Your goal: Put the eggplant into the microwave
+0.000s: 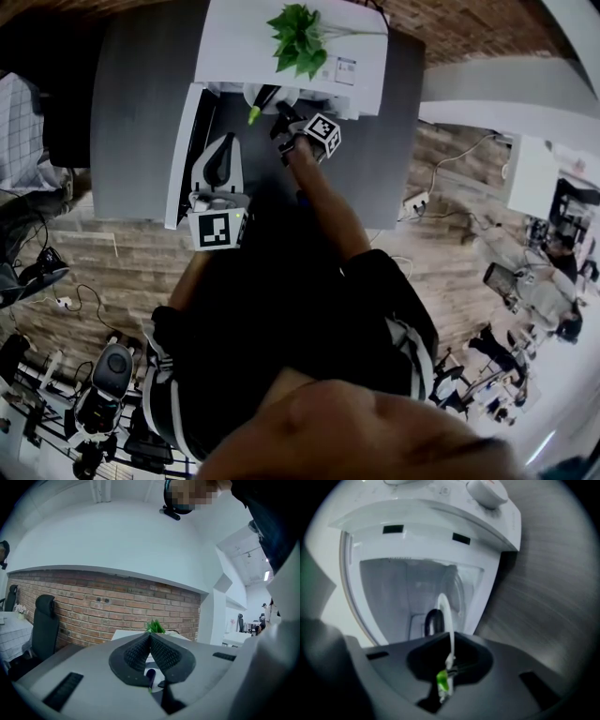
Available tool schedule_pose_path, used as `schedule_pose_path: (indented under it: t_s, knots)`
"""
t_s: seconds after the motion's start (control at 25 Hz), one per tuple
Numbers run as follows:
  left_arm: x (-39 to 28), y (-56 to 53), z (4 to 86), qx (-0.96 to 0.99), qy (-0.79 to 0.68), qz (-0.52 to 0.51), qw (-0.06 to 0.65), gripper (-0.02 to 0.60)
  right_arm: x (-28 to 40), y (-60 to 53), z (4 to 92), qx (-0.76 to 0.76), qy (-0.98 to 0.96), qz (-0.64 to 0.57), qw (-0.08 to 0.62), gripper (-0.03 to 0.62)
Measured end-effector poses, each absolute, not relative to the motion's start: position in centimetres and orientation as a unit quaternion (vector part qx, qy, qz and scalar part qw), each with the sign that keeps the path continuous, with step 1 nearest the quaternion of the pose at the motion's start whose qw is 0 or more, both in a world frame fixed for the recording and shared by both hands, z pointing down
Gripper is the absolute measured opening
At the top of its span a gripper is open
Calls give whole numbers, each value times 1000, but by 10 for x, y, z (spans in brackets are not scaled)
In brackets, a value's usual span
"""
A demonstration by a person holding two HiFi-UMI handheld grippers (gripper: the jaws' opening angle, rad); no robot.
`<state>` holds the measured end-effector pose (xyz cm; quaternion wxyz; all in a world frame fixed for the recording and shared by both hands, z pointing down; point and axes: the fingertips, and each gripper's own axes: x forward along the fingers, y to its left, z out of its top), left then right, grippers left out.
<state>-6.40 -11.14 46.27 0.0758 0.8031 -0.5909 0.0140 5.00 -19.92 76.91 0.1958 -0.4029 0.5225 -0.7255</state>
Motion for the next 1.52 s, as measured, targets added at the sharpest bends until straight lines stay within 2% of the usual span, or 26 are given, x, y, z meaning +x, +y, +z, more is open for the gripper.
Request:
schedule_pose_path:
  t_s: [1.52]
  knots:
    - [-72, -130, 480, 799, -593, 29, 96, 34, 44, -252, 798, -419, 519, -717, 203, 40]
